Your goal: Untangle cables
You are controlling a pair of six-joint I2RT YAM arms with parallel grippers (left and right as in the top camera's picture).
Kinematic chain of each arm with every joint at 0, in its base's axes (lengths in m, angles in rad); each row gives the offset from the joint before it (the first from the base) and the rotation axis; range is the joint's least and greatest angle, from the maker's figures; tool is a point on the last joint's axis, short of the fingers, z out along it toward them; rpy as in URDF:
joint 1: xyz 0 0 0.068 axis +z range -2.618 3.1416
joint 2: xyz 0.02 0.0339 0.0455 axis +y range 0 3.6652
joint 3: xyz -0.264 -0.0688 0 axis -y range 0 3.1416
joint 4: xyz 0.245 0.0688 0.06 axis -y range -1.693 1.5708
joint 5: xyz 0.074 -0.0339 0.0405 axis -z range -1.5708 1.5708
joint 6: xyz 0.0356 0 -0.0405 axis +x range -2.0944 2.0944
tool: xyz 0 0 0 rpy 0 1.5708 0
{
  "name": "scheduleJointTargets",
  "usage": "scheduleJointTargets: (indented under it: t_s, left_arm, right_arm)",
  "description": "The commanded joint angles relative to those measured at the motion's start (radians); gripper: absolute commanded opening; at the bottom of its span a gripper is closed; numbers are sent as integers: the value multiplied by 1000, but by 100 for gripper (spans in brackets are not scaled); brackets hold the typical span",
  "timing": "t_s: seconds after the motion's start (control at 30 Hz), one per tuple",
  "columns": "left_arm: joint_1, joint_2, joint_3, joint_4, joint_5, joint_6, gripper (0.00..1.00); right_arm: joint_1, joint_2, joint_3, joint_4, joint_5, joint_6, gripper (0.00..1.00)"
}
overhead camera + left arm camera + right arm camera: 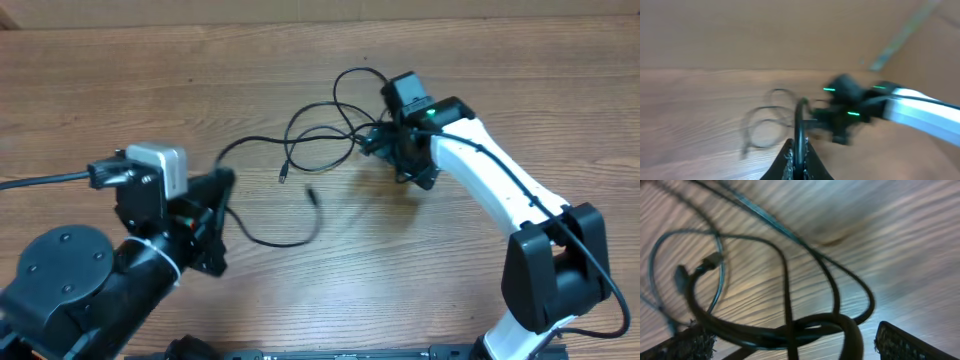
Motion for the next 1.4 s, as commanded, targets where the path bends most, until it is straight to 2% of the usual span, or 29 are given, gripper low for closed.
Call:
scheduleJointTargets:
  t_s: [0.0, 0.3, 0.43, 0.77, 1.1, 1.37]
  left_arm:
    - [-1, -6, 9, -20, -322, -68, 4]
    - [-1, 2, 8, -158, -746, -264, 5]
    - [0, 2, 8, -222, -821, -349, 5]
    - [0, 23, -59, -227, -864, -358, 5]
    - [0, 90, -139, -237, -900, -504, 5]
    - [0, 106, -138, -240, -710, -504, 4]
  right_arm:
    - [-75, -6, -1, -39, 92, 10, 100]
    - [-233, -6, -1, -117, 117, -33, 100]
    - [-267, -6, -1, -134, 116, -66, 100]
    - [-267, -6, -1, -161, 83, -115, 100]
    - [-266, -13, 16, -173, 66, -193, 100]
    - [-265, -134, 69, -172, 45, -219, 100]
